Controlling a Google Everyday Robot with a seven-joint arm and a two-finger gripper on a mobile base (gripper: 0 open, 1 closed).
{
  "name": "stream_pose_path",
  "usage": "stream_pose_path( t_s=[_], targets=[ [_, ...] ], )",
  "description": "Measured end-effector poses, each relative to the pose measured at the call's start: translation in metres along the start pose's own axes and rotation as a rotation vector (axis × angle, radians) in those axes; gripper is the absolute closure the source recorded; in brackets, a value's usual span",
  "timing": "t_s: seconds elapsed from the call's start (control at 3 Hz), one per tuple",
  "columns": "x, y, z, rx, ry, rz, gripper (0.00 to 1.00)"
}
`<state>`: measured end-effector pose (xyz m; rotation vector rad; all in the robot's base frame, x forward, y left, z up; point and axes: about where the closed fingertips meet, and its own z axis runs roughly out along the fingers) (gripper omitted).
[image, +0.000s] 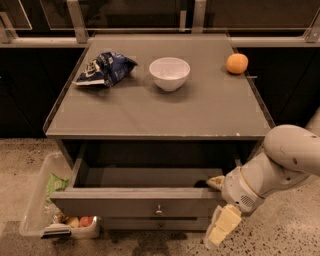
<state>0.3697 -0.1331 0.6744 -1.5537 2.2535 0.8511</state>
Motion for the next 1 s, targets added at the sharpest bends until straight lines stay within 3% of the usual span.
stream_pose_path(
  t_s=[0.67,1.0],
  targets=[
    [0.016,0.050,-0.004,-0.068,-0.015,0.095,0.00],
    [0.016,0.050,-0.004,-0.068,-0.015,0.095,0.00]
  ],
)
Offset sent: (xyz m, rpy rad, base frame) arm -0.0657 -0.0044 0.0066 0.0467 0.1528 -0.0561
